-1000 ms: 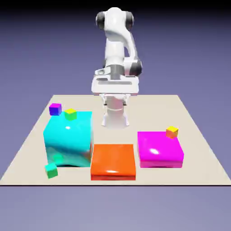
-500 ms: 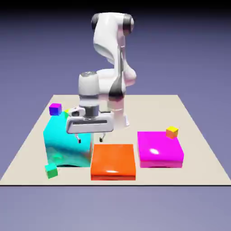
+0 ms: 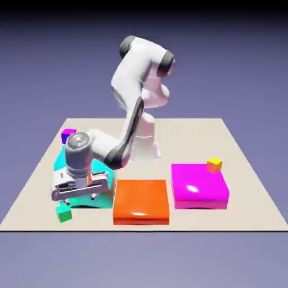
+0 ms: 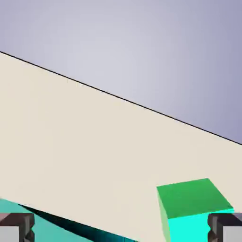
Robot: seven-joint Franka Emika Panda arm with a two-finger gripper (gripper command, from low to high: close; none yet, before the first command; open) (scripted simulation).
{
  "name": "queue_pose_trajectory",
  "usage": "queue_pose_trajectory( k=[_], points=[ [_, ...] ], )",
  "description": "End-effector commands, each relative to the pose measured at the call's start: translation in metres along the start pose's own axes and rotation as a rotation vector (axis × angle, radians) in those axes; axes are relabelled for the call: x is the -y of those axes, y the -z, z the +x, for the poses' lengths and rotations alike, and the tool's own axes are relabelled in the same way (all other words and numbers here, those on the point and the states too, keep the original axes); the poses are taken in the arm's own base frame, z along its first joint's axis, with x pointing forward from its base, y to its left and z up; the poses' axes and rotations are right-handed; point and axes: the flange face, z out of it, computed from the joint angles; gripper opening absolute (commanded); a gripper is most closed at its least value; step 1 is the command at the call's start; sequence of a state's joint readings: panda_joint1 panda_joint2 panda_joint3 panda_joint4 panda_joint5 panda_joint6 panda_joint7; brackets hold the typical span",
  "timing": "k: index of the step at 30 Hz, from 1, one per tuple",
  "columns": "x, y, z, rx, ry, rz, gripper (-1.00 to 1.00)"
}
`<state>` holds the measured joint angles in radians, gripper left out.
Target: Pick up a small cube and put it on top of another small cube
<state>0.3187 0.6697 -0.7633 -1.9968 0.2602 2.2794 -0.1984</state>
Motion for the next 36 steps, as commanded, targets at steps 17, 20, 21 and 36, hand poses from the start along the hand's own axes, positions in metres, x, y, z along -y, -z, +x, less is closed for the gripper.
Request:
queue_pose_trajectory(
  k=[17, 20, 21, 36],
  points=[
    [-0.017, -0.002, 0.035, 0.072, 0.081, -0.178, -1.00],
    [-0.012, 0.036, 0.045, 0.003, -0.033, -0.208, -1.00],
    [-0.015, 0.045, 0.044, -0.005, -0.079, -0.201, -1.00],
    [-0.151, 0.116, -0.056, 0.232, -0.796, 0.087, -1.00]
  ],
)
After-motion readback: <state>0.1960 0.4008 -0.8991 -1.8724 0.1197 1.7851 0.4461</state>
